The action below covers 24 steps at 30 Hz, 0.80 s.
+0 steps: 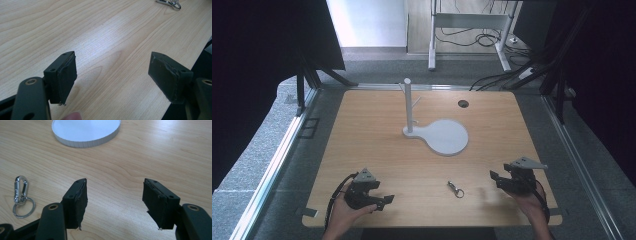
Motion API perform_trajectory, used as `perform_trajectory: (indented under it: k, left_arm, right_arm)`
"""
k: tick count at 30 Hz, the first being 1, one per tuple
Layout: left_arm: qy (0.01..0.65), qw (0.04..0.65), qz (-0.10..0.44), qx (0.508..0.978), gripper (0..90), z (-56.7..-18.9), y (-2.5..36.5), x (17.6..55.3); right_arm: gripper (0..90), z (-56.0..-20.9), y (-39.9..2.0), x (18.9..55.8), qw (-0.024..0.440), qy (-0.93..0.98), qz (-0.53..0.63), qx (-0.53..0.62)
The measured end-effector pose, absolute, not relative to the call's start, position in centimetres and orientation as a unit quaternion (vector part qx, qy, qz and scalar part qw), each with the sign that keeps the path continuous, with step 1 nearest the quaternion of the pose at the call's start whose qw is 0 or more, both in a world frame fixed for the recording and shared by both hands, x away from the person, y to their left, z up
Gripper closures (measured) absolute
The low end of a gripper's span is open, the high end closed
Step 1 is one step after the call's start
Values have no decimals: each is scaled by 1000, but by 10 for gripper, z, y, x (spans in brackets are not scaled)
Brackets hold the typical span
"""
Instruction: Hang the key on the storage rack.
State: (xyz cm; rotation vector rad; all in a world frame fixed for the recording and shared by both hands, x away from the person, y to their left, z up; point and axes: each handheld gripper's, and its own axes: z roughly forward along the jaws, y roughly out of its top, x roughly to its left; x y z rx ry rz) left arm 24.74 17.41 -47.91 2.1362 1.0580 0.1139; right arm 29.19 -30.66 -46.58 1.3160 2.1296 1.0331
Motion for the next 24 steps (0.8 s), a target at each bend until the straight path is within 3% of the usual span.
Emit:
perform_trajectory:
  k: [24]
  left_arm:
    - [416,363,39,833,230,-480,177,248]
  right_arm:
    - [459,-441,-286,287,197,793,362,448]
